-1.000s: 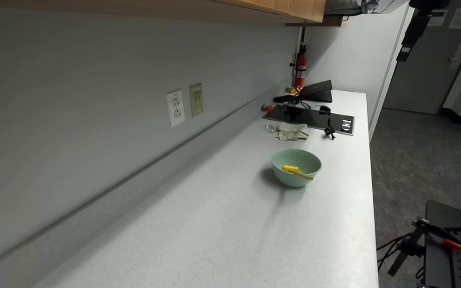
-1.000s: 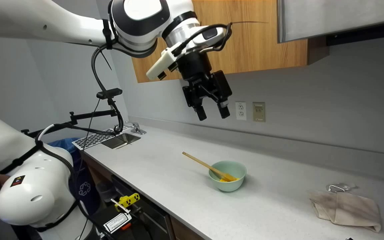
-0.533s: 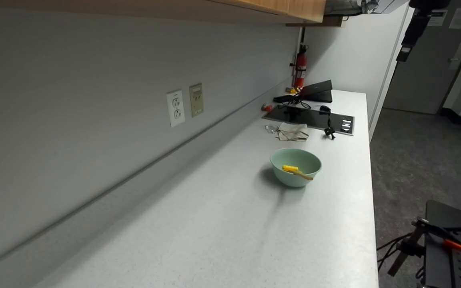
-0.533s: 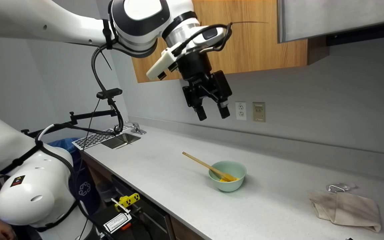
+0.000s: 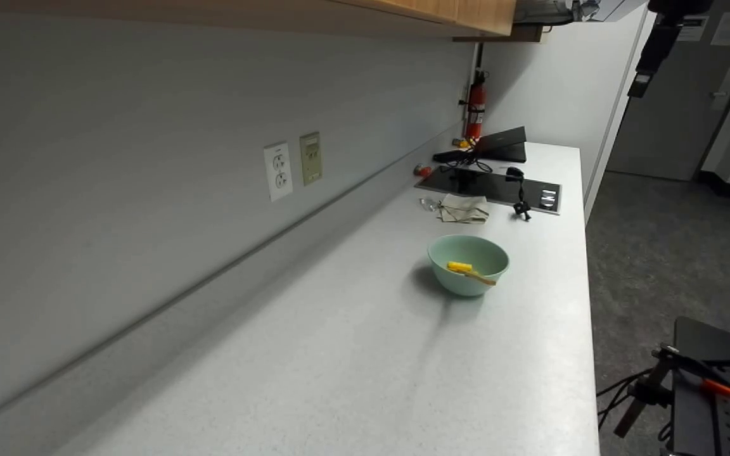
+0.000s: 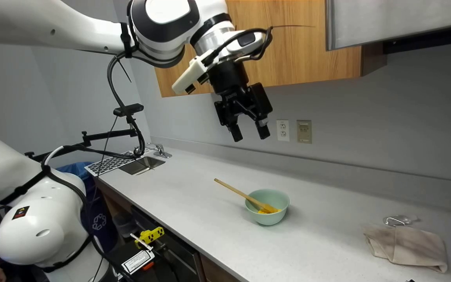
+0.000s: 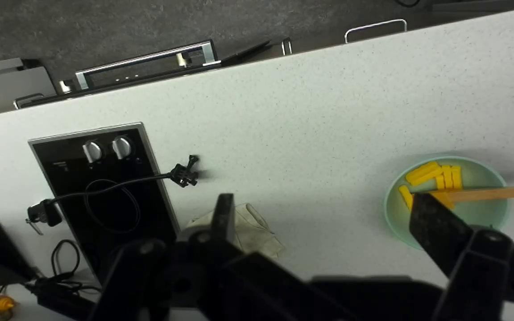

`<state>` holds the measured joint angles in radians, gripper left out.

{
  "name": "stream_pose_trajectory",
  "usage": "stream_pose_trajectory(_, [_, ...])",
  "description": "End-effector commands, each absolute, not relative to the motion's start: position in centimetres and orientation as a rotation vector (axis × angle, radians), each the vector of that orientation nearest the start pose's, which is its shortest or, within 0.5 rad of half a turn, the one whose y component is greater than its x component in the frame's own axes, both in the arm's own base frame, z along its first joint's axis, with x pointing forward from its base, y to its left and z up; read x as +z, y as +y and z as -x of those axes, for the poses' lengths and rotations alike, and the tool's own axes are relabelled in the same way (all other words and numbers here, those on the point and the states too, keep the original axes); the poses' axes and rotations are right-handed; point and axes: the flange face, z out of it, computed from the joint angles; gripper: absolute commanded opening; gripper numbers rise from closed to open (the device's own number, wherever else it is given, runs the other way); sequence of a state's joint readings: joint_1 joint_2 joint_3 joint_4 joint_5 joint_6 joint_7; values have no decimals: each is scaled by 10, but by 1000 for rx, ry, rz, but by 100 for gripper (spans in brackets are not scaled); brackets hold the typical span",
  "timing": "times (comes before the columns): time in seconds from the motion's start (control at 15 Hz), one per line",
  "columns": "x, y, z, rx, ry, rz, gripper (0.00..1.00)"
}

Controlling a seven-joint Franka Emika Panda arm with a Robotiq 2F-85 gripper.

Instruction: Use the wooden spatula to stir the contents in the green bowl

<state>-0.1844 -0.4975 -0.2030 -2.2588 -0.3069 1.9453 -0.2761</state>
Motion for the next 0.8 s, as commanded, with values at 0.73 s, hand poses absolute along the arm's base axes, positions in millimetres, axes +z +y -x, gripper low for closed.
stream_pose_trajectory(0.73, [560, -172, -378, -156, -12, 3355, 100])
